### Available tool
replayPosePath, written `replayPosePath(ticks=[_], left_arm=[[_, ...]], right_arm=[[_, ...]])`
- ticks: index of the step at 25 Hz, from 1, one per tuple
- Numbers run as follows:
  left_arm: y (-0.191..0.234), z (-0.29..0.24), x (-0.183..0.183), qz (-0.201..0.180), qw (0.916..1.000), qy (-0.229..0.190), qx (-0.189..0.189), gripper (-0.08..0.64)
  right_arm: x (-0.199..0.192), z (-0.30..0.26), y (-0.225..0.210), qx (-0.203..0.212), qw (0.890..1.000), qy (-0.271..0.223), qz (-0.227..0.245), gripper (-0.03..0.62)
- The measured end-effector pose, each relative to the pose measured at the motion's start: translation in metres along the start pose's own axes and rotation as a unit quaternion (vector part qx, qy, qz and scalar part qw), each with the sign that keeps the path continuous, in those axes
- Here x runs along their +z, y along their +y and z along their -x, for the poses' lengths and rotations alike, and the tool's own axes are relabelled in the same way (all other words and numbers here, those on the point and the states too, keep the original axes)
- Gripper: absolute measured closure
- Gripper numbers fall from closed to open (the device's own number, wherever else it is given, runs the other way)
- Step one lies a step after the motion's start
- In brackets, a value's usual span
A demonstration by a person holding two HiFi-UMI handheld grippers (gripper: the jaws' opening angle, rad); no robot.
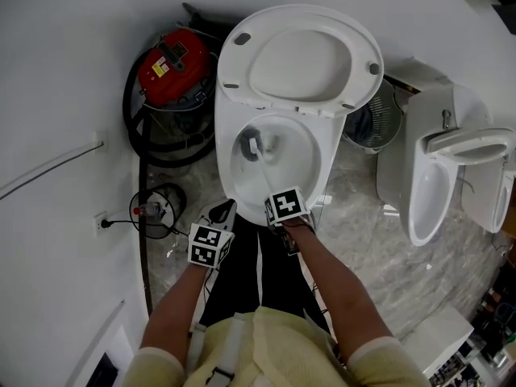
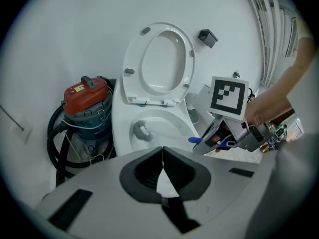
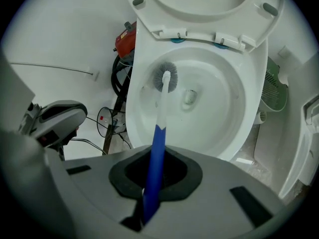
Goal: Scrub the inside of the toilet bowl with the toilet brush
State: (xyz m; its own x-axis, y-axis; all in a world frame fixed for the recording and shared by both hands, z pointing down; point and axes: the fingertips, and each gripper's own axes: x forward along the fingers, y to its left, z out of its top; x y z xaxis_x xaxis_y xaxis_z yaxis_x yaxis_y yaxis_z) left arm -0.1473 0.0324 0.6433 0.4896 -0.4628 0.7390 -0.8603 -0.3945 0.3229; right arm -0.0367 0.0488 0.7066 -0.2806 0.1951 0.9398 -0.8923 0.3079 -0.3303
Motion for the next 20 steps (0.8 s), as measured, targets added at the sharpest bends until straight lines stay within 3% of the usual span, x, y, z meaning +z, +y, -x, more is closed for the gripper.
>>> replayPosePath(ticks=[6,12,20], left_arm=[[0.0,0.002,0.001,0.004,1.0,-0.003,0.003,0.546],[-0.003,0.004,-0.004,0.004,1.0,-0.001,0.001,0.546],[-0.013,0.001,-0.002,-0.008,0.9999,0.004,-0.01,0.546]], right_arm=[[0.012,0.005,-0.011,-0.021,1.0,-0.006,0.019,0.565],[0.022,0.016,-0.043,-0.038,0.999,-0.016,-0.016,0.565],[0.005,0.029,-0.078,-0.055,0.996,-0.02,-0.068,0.565]])
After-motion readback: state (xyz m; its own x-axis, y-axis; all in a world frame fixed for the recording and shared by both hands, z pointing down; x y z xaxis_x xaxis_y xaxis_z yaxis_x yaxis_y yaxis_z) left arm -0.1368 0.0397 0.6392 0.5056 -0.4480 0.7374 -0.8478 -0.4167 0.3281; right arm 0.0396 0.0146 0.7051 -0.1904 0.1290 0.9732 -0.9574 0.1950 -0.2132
